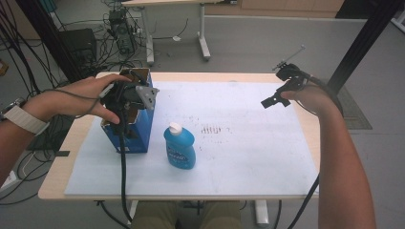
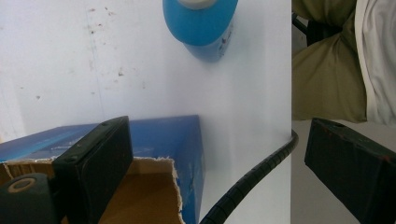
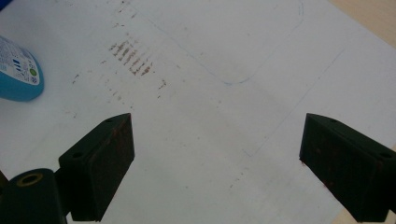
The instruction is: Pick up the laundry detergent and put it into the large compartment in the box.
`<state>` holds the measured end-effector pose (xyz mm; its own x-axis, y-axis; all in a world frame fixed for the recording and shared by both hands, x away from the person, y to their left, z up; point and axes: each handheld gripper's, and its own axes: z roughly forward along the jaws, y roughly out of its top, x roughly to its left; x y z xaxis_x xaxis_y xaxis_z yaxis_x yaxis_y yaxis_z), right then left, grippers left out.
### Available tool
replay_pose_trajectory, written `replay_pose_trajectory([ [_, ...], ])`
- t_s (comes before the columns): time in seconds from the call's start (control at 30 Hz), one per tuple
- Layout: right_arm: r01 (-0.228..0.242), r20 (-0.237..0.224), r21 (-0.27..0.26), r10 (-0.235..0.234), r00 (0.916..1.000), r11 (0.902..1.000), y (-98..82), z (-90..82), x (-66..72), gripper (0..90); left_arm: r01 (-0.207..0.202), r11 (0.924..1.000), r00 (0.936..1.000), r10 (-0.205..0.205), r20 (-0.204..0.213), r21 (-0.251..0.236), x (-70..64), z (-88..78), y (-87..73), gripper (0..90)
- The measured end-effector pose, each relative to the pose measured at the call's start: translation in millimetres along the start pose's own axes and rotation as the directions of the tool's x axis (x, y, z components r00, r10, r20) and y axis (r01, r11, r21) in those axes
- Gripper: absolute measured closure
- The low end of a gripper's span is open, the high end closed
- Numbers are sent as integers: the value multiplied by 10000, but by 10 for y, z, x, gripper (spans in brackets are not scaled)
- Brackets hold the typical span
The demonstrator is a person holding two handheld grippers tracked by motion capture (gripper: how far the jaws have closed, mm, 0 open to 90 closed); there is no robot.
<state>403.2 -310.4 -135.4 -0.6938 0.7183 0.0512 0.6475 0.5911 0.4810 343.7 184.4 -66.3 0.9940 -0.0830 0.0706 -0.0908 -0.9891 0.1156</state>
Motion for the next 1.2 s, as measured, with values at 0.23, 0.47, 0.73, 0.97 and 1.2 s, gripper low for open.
replay_pose_trajectory([
  [0.23,1,1,11,-1,10000,10000,-12,-2,1,103,-41,10000,10000,41,1,-22,-1,-3,-4,82],
  [0.47,-92,7,-5,92,10000,10000,-22,-14,3,103,-136,9999,9999,136,22,-54,13,-1,-11,82],
  [0.73,-105,48,-27,105,9999,9999,-9,-23,8,103,-371,9992,9992,373,130,-117,59,12,-12,82],
  [0.97,-209,120,-56,209,9997,9998,-27,-66,44,103,-691,9974,9973,695,234,-200,112,22,-12,79],
  [1.2,-307,188,-67,308,9993,9995,-56,-108,71,103,-1190,9923,9925,1199,256,-341,146,-3,16,78],
])
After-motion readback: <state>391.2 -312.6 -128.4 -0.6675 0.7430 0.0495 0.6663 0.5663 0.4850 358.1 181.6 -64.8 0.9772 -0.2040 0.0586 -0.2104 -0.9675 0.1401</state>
